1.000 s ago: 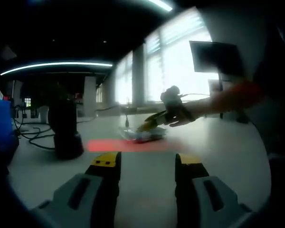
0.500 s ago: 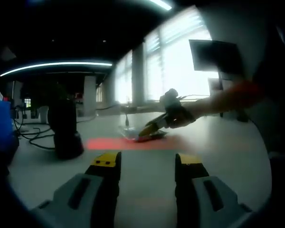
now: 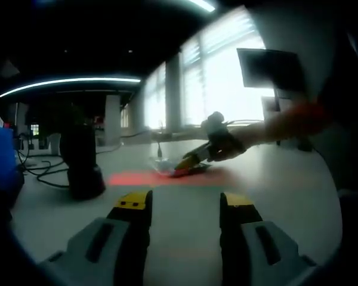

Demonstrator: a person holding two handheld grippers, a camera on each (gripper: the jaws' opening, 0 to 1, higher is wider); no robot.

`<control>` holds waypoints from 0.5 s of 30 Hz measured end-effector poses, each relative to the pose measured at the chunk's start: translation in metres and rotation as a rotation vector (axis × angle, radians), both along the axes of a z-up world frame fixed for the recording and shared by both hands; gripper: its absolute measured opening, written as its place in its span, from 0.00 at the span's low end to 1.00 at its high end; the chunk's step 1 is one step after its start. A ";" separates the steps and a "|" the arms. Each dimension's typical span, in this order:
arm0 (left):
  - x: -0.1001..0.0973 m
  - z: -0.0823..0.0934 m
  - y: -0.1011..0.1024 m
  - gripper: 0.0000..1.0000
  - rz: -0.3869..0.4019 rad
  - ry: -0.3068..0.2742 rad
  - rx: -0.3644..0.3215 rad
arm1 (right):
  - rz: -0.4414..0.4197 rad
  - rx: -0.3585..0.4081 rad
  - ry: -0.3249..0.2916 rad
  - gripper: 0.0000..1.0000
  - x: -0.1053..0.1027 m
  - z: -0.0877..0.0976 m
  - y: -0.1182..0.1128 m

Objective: Clip sheet goods on table flip sheet goods clip sheet goods scan sheet goods put sheet goods back to table

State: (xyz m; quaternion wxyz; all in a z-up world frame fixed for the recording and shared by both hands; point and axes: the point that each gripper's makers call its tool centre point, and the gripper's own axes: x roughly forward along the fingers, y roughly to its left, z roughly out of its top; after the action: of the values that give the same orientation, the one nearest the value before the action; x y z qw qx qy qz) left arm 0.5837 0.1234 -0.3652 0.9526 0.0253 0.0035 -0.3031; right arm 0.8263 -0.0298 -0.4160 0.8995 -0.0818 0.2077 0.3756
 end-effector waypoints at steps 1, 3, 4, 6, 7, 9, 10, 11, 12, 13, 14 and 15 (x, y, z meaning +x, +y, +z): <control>0.000 0.000 0.000 0.38 -0.001 0.000 0.000 | 0.001 -0.001 0.000 0.85 0.001 0.000 0.000; 0.000 0.000 0.000 0.38 0.001 0.000 0.000 | 0.001 -0.014 -0.011 0.85 -0.001 0.003 0.000; 0.000 0.000 0.000 0.38 0.001 -0.001 0.001 | 0.010 -0.043 -0.022 0.86 -0.002 0.004 0.001; 0.001 0.000 0.000 0.38 0.001 0.000 0.002 | 0.019 -0.057 -0.051 0.85 -0.003 0.012 0.002; 0.001 0.000 0.000 0.38 0.001 0.000 0.004 | 0.017 -0.056 -0.054 0.85 -0.003 0.014 0.002; 0.001 -0.001 -0.001 0.38 -0.001 0.000 0.007 | 0.013 -0.022 -0.057 0.86 -0.003 0.022 0.002; 0.001 -0.001 -0.001 0.38 0.000 -0.001 0.009 | 0.003 -0.013 -0.062 0.86 -0.002 0.026 0.000; 0.001 -0.001 -0.001 0.38 0.000 -0.001 0.010 | 0.000 -0.008 -0.071 0.85 -0.002 0.030 -0.001; 0.001 -0.001 0.000 0.38 0.002 -0.001 0.010 | 0.000 -0.007 -0.075 0.85 -0.002 0.032 -0.002; 0.001 -0.001 0.000 0.38 0.003 -0.002 0.010 | -0.005 -0.001 -0.082 0.84 -0.002 0.036 -0.004; 0.001 -0.001 0.000 0.38 0.003 -0.002 0.009 | -0.011 0.009 -0.087 0.84 -0.004 0.039 -0.005; 0.002 -0.001 0.000 0.38 0.003 -0.002 0.008 | -0.015 0.017 -0.092 0.84 -0.006 0.043 -0.007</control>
State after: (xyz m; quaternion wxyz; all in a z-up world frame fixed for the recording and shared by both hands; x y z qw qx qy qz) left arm 0.5852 0.1234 -0.3660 0.9529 0.0294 0.0038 -0.3017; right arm 0.8198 -0.0363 -0.3728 0.9115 -0.0899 0.1637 0.3664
